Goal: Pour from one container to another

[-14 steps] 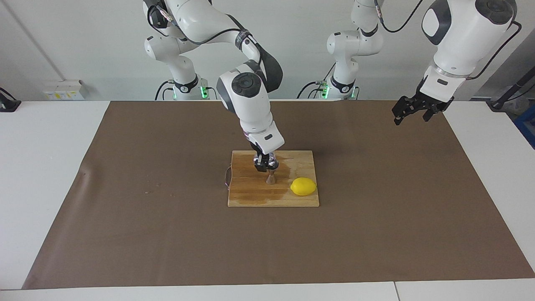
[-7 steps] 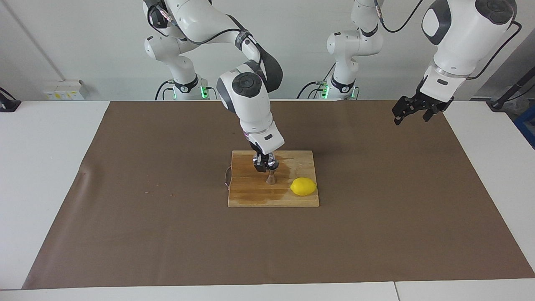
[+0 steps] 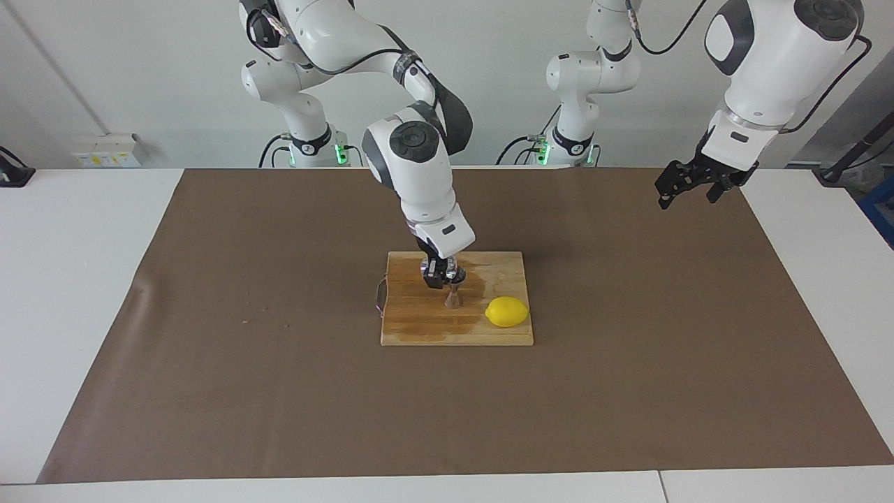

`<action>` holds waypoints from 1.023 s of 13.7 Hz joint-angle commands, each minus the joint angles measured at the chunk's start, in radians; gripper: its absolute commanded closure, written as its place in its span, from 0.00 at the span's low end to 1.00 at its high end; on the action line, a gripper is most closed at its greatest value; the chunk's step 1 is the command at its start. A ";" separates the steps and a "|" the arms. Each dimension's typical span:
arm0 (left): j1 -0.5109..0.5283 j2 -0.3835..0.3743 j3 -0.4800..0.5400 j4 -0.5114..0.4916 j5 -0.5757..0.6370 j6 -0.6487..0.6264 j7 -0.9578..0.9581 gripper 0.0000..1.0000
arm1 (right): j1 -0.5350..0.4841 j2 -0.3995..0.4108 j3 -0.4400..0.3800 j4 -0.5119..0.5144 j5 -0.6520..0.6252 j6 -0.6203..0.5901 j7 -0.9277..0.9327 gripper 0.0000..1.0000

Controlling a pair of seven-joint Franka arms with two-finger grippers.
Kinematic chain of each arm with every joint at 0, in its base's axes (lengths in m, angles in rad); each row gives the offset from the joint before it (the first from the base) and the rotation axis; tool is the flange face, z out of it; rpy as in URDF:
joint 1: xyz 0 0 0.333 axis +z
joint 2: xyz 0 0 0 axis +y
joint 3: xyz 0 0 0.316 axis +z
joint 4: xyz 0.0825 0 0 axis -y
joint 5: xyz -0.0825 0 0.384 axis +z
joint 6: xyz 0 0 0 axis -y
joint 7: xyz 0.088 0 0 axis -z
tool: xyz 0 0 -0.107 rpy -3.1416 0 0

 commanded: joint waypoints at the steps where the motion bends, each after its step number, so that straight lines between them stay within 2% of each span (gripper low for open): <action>1: 0.003 -0.031 -0.002 -0.037 0.015 0.006 -0.011 0.00 | -0.002 0.016 0.008 0.031 -0.029 -0.024 0.022 0.93; 8: 0.003 -0.031 -0.002 -0.037 0.015 0.006 -0.011 0.00 | -0.002 0.013 0.010 0.031 -0.015 -0.021 0.019 0.93; 14: 0.003 -0.031 -0.002 -0.037 0.015 0.006 -0.011 0.00 | -0.040 -0.050 0.022 0.004 0.113 0.003 -0.042 0.93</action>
